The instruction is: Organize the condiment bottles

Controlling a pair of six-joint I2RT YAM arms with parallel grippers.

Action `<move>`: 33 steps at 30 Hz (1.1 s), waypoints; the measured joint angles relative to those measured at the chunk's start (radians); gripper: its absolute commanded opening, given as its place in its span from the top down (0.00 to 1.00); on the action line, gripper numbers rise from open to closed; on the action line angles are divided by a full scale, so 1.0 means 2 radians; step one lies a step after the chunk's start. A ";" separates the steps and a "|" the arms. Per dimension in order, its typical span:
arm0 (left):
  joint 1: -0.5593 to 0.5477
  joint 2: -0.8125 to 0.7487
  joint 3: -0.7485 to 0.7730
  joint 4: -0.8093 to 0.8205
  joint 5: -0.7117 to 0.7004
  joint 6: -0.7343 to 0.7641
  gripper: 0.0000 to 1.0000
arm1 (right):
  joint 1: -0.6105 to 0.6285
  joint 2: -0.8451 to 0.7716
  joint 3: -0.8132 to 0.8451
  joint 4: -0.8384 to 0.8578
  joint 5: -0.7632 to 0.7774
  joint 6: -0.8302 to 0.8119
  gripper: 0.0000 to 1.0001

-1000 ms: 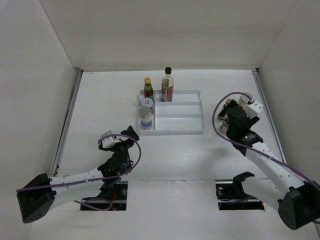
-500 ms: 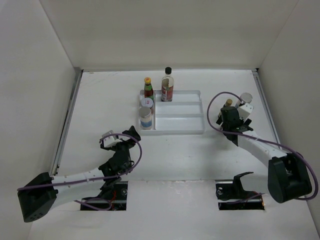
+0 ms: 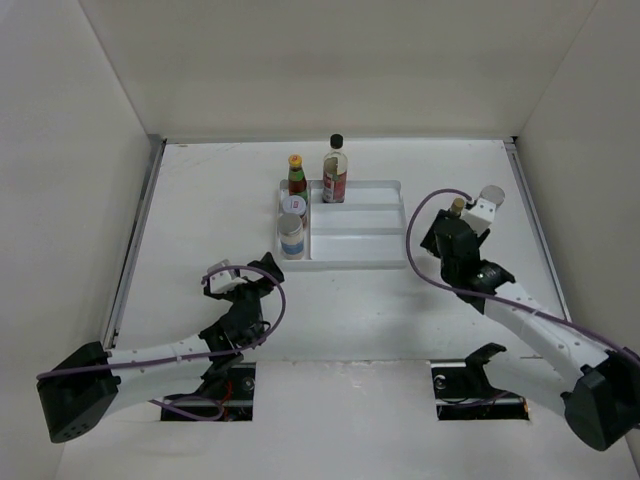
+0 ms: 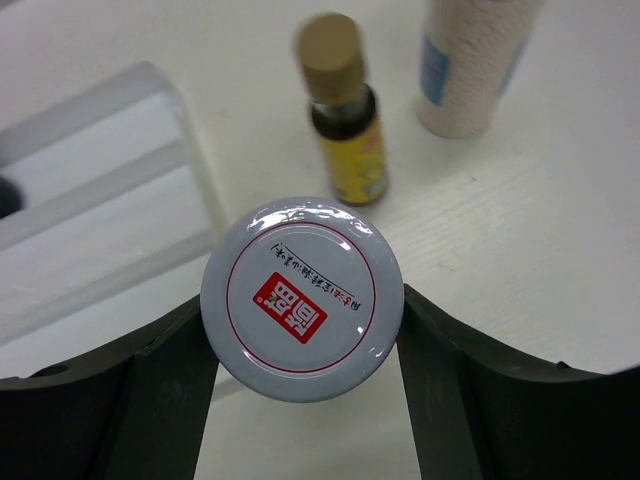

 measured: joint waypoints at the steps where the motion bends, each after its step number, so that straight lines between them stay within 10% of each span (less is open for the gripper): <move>1: 0.002 0.001 0.000 0.000 0.002 -0.001 0.00 | 0.015 0.002 0.016 0.000 0.002 -0.002 0.45; 17: 0.015 -0.001 0.000 -0.002 0.019 -0.006 0.00 | 0.140 0.422 0.361 0.132 -0.080 -0.065 0.44; 33: 0.015 -0.003 0.000 -0.003 0.022 -0.008 0.00 | 0.141 0.482 0.374 0.124 -0.083 -0.071 0.32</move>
